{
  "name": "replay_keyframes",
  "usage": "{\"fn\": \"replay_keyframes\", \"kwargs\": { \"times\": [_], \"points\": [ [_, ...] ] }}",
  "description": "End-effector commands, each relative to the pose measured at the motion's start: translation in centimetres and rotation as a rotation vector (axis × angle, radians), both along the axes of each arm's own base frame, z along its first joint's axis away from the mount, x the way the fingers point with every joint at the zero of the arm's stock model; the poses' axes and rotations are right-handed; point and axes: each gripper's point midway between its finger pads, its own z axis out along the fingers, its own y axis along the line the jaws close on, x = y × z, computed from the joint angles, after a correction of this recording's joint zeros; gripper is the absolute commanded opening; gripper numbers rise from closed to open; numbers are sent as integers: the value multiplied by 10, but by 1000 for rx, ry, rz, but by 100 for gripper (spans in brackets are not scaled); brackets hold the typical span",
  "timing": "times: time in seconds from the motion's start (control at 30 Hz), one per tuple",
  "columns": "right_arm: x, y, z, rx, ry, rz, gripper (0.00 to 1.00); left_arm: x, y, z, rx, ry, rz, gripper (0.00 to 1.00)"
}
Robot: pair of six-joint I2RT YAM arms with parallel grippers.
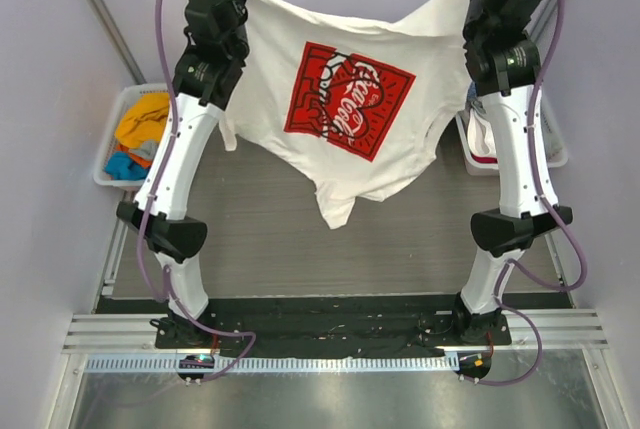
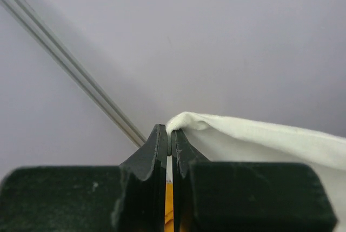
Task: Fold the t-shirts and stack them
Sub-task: Flatten out the tshirt
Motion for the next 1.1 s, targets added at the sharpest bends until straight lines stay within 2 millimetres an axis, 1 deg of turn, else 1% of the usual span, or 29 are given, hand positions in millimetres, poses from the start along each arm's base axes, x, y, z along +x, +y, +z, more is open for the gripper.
{"fn": "replay_keyframes", "kwargs": {
  "times": [0.0,0.03,0.07,0.1,0.13,0.17,0.2,0.23,0.27,0.3,0.33,0.37,0.4,0.43,0.47,0.5,0.53,0.63,0.67,0.7,0.73,0.77,0.83,0.87,0.9,0.93,0.97,1.0,1.07],
  "points": [
    [-113,-36,114,75,-356,-51,1,-83,42,84,-80,-215,38,0],
    [-119,-37,116,73,-355,-46,1,-84,44,71,-63,-179,44,0],
    [-130,-39,119,77,-359,-45,1,-90,46,70,-62,-173,42,0],
    [-148,-42,122,90,-358,-33,1,-116,57,82,-75,-200,39,0],
    [-156,-43,120,96,-344,-21,1,-117,55,71,-60,-168,30,0],
    [-165,-43,118,102,-335,-7,1,-142,65,79,-68,-184,21,0],
    [-185,-46,113,114,-311,11,1,-148,64,70,-60,-158,10,0],
    [-193,-46,110,123,-303,26,1,-156,63,69,-65,-156,-19,0],
    [-198,-46,101,122,-264,37,1,-166,65,65,-59,-137,-38,0],
    [-219,-48,101,145,-275,57,1,-186,70,65,-68,-144,-62,0],
    [-225,-47,98,150,-264,73,1,-196,71,67,-74,-155,-88,0],
    [-233,-48,91,152,-237,80,1,-203,71,61,-68,-134,-107,0],
    [-239,-49,89,159,-231,86,1,-220,77,65,-76,-151,-118,0],
    [-255,-53,91,167,-248,88,1,-226,80,65,-76,-155,-120,0],
    [-262,-55,91,167,-250,85,1,-231,81,64,-70,-153,-131,0],
    [-264,-56,89,164,-247,79,1,-235,84,62,-67,-153,-124,0],
    [-275,-61,91,157,-260,65,1,-243,89,65,-71,-166,-120,0],
    [-286,-68,97,154,-280,36,1,-247,94,64,-78,-172,-107,0],
    [-282,-68,96,147,-268,28,1,-244,92,62,-79,-169,-106,0],
    [-283,-69,99,144,-276,25,1,-242,92,61,-79,-166,-100,0],
    [-281,-69,98,141,-270,18,1,-234,91,59,-73,-155,-88,0],
    [-271,-67,96,127,-251,12,1,-231,92,61,-74,-165,-78,0],
    [-260,-67,92,119,-229,-4,1,-222,91,60,-68,-160,-54,0],
    [-254,-66,91,117,-225,-7,1,-210,87,58,-66,-155,-49,0],
    [-240,-63,85,107,-200,-11,1,-206,86,59,-63,-154,-42,0],
    [-234,-61,83,103,-192,-14,1,-200,84,60,-65,-160,-34,0],
    [-226,-60,84,105,-196,-18,1,-182,78,53,-53,-134,-23,0],
    [-210,-58,78,91,-171,-30,1,-177,78,57,-43,-140,-9,0],
    [-191,-56,76,77,-159,-52,1,-158,80,57,-45,-141,26,0]
  ]
}}
